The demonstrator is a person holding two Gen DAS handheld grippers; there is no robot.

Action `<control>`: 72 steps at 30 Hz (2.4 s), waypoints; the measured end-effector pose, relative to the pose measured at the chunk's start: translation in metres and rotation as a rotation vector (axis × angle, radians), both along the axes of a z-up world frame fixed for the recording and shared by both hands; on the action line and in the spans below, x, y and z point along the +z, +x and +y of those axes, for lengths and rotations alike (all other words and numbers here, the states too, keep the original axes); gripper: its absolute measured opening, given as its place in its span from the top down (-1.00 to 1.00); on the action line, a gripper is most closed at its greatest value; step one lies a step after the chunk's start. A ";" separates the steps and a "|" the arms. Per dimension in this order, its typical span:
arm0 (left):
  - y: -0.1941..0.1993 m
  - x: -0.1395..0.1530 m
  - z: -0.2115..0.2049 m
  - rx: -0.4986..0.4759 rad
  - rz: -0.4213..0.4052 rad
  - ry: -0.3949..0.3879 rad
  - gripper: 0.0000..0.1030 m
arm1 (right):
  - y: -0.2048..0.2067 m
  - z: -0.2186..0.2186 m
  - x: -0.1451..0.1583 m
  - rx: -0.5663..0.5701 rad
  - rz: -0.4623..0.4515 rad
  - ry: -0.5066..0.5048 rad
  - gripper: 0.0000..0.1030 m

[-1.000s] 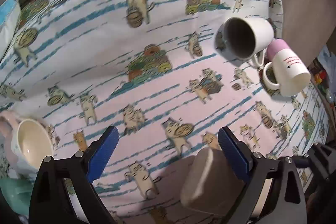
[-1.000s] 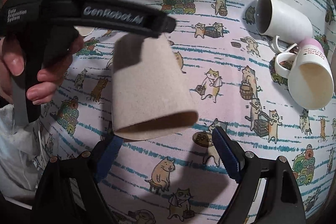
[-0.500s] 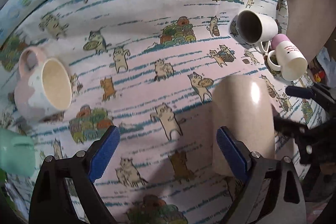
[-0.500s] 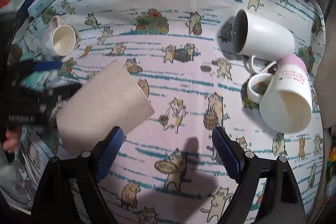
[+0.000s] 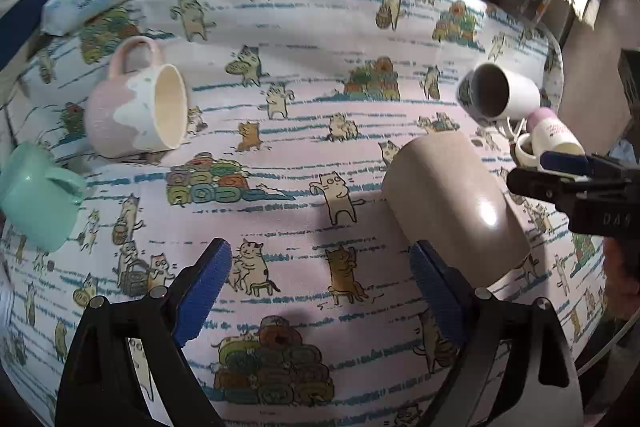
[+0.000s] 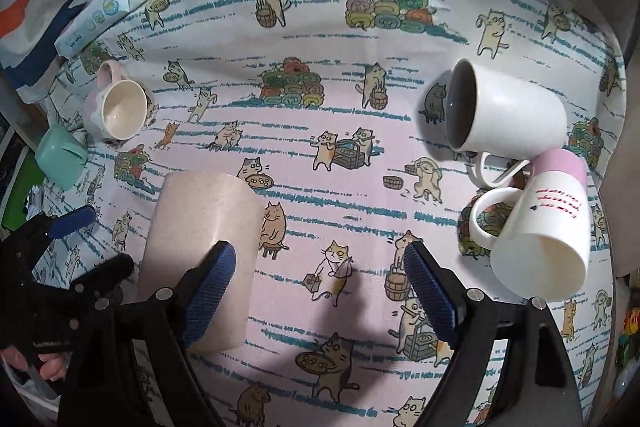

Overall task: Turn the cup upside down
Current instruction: 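Grasp the beige cup with the left tool while the right tool releases it, then rotate the beige cup with the left tool so its base faces up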

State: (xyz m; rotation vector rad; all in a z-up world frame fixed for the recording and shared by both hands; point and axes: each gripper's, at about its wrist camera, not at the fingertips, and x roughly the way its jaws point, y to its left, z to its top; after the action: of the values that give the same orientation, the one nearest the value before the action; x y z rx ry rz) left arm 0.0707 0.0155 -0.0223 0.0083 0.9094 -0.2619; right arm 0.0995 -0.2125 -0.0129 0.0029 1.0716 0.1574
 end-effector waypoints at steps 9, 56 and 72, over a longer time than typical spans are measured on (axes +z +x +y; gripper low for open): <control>-0.043 0.024 -0.027 0.095 -0.173 -0.053 -0.75 | -0.050 -0.022 0.024 0.018 -0.153 0.010 -0.70; -0.038 0.033 -0.085 0.192 -0.259 -0.079 -0.27 | -0.084 -0.087 0.009 -0.112 -0.206 -0.033 -0.70; 0.018 0.037 -0.085 0.144 -0.288 -0.115 -0.27 | -0.088 -0.095 0.006 -0.155 -0.207 -0.030 -0.70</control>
State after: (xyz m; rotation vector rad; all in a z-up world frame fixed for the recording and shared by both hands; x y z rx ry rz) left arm 0.0885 -0.0695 0.0150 -0.1229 0.6043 -0.1735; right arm 0.0119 -0.3074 -0.0068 0.0415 0.8627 0.0014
